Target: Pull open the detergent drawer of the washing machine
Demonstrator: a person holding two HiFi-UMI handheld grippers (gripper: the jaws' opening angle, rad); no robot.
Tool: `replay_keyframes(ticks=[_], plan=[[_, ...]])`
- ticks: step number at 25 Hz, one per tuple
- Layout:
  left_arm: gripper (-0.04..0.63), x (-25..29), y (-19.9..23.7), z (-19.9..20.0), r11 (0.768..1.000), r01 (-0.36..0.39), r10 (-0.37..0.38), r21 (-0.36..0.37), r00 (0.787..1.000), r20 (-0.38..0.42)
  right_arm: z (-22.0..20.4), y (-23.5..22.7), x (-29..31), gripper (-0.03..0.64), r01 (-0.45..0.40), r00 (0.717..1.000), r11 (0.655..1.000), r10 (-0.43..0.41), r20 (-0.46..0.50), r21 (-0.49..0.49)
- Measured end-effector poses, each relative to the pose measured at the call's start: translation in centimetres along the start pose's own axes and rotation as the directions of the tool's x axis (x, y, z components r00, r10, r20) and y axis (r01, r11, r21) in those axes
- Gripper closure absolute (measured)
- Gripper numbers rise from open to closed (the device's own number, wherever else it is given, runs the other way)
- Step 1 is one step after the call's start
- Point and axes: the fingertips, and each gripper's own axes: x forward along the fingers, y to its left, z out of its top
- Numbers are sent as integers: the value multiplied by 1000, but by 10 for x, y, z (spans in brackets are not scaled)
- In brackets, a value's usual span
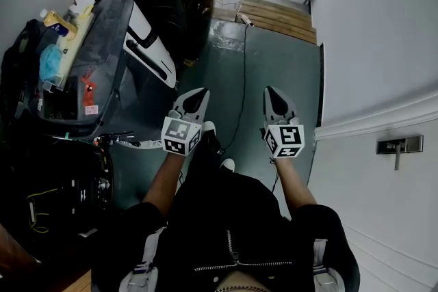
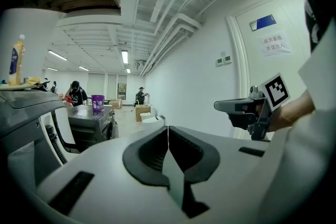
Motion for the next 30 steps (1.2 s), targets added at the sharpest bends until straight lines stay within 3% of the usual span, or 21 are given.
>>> replay_keyframes(ticks=[13, 30], plan=[[574, 69, 42, 6, 1000, 27, -27, -15, 1000, -12, -7, -25, 76, 609, -13, 999, 1000, 14, -42, 18], [574, 208, 184, 38, 999, 52, -52, -16, 998, -24, 20, -63, 280, 609, -23, 998, 1000, 24, -64, 21]])
